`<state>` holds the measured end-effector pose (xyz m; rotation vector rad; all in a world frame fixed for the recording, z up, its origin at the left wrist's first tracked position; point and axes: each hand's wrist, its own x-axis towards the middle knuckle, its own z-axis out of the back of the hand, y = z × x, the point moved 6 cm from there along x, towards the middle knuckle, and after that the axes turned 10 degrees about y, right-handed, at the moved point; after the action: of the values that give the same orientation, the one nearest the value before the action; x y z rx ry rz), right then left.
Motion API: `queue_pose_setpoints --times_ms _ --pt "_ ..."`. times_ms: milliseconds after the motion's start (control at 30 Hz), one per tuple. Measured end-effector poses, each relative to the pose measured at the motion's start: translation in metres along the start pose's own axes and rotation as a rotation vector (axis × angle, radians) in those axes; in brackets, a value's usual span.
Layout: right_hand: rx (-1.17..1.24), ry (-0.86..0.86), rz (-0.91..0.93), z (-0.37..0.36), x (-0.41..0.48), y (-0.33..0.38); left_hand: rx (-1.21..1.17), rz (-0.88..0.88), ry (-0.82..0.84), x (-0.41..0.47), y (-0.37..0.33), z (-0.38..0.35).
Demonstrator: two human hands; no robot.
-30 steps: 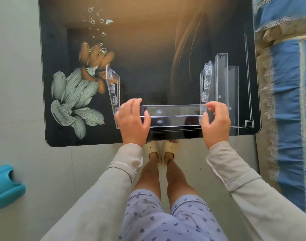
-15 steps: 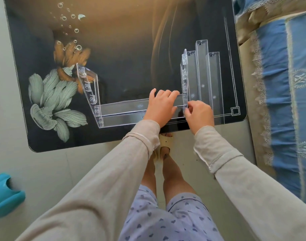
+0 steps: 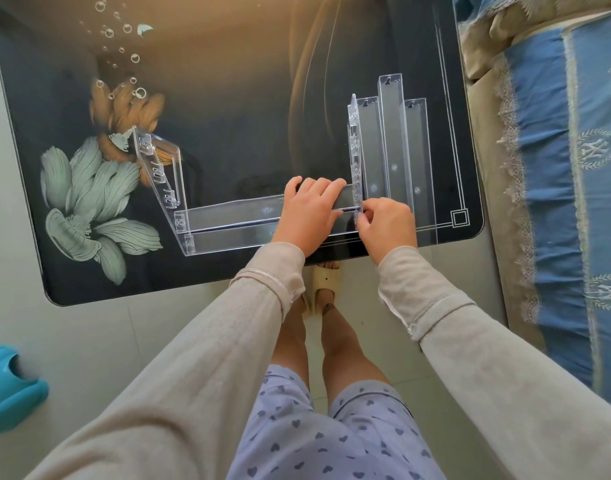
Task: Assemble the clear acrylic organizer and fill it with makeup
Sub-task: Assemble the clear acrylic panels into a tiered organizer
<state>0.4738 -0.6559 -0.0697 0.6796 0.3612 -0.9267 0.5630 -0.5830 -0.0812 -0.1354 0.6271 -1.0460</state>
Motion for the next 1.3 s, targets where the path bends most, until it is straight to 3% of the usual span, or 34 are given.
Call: queue_pose_setpoints --times_ms 433,733,900,1100,1300 --pt "0.003 -0.001 0.002 0.001 0.000 0.001 0.023 0.018 0.040 0.007 0.002 -0.009" --pt "0.024 -0.015 -0.007 0.002 -0.002 0.001 0.179 -0.022 0.061 0.007 0.000 -0.013" --pt "0.219 -0.016 -0.010 0.005 -0.008 -0.014 0.208 0.010 0.064 -0.002 0.001 -0.008" --pt "0.327 -0.325 -0.240 0.039 -0.008 -0.068 0.254 0.056 0.006 -0.035 0.010 -0.009" --pt "0.301 -0.246 -0.389 0.038 0.020 -0.083 0.255 0.138 0.075 -0.038 0.014 -0.025"
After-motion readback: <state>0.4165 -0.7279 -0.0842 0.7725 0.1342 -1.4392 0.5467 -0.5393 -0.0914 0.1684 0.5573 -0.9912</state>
